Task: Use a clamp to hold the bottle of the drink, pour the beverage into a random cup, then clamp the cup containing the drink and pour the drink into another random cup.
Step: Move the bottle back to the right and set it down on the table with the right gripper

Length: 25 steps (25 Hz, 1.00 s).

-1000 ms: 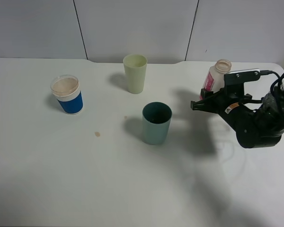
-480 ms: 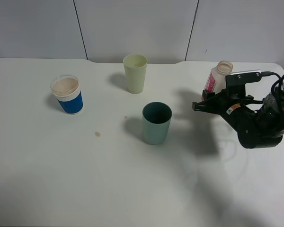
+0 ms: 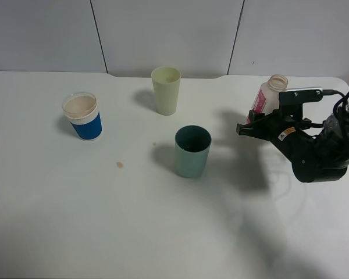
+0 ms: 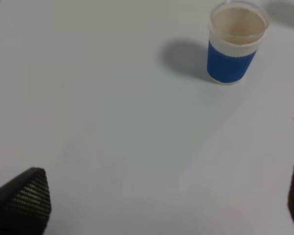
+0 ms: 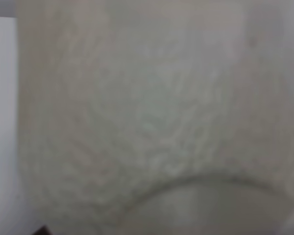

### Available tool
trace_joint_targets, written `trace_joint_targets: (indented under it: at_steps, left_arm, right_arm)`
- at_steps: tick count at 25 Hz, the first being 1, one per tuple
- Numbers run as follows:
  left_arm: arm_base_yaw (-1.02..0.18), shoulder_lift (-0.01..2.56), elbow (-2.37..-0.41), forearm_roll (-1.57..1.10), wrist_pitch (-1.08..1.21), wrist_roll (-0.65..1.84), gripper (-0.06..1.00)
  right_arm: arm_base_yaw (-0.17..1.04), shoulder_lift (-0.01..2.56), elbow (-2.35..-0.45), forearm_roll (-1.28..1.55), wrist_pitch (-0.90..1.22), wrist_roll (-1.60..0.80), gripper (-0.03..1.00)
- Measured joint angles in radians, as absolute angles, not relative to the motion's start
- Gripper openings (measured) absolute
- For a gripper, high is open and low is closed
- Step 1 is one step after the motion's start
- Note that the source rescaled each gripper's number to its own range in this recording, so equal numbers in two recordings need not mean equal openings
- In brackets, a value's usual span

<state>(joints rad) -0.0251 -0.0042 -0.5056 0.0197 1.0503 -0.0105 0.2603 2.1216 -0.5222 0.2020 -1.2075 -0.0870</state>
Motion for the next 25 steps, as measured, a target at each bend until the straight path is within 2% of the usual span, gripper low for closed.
trace_joint_targets:
  at_steps: [25]
  left_arm:
    - [-0.025,-0.004,-0.506,0.02,1.05,-0.011,0.94]
  right_arm:
    - [0.26,2.122,-0.522,0.236,-1.207,-0.087,0.0]
